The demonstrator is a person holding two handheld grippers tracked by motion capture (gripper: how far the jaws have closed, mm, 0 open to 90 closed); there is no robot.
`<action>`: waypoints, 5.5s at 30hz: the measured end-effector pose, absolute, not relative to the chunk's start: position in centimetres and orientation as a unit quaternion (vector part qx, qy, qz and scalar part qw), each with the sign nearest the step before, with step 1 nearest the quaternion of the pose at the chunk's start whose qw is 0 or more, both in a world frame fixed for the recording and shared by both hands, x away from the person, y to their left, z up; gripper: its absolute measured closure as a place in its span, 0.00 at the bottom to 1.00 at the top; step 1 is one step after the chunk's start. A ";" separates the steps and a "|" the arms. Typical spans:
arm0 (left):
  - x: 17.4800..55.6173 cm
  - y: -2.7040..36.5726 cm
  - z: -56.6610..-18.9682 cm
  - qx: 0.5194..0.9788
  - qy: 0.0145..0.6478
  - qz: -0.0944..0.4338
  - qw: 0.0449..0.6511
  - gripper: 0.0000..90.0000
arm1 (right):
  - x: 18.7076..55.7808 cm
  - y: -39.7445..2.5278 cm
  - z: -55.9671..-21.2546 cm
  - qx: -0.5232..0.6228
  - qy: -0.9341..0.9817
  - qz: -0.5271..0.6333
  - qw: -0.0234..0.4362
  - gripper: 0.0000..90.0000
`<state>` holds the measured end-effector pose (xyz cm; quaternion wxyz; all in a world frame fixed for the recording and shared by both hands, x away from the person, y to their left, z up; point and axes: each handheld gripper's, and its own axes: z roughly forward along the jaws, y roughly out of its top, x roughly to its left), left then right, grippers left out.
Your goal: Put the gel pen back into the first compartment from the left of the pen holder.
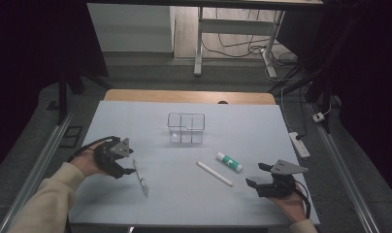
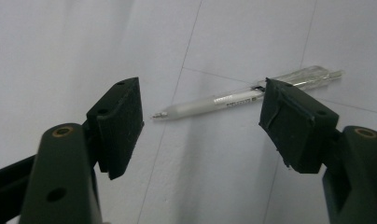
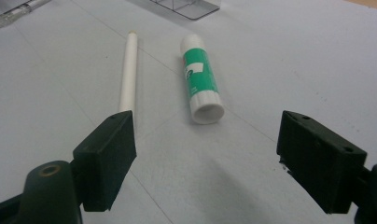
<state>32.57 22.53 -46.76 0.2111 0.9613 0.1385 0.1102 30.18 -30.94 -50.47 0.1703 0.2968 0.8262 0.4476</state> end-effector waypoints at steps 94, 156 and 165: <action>37.3 19.0 -50.7 0.988 -0.132 -0.003 0.080 0.72 | 30.2 -30.7 -50.6 0.290 0.841 0.428 0.159 0.22; 31.7 18.5 -47.2 0.934 0.196 0.059 0.293 0.89 | 30.0 -30.5 -50.3 0.291 0.829 0.447 0.167 0.23; 31.6 18.0 -46.8 0.929 0.214 0.075 0.292 0.89 | 29.9 -30.4 -50.0 0.290 0.821 0.457 0.180 0.24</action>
